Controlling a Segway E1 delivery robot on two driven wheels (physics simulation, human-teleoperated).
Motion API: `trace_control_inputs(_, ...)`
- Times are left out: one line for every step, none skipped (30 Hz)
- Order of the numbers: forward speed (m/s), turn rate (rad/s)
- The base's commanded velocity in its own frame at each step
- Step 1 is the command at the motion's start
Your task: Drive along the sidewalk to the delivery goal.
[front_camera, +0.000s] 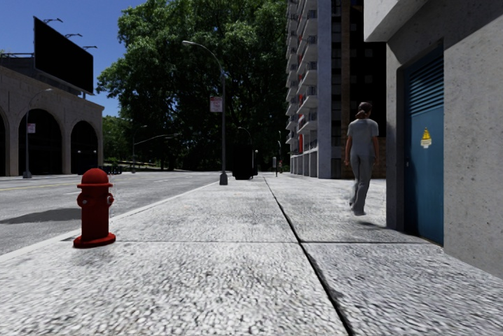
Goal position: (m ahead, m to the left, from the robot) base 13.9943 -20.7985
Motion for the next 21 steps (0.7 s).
trace_control_inputs(2.0, 0.0)
trace_control_inputs(2.0, 0.0)
trace_control_inputs(2.0, 0.0)
trace_control_inputs(2.0, 0.0)
trace_control_inputs(2.0, 0.0)
trace_control_inputs(2.0, 0.0)
trace_control_inputs(2.0, 0.0)
trace_control_inputs(2.0, 0.0)
trace_control_inputs(2.0, 0.0)
trace_control_inputs(2.0, 0.0)
trace_control_inputs(2.0, 0.0)
trace_control_inputs(2.0, 0.0)
trace_control_inputs(2.0, 0.0)
trace_control_inputs(2.0, 0.0)
trace_control_inputs(2.0, 0.0)
trace_control_inputs(2.0, 0.0)
trace_control_inputs(2.0, 0.0)
trace_control_inputs(2.0, 0.0)
trace_control_inputs(2.0, 0.0)
trace_control_inputs(2.0, 0.0)
trace_control_inputs(2.0, 0.0)
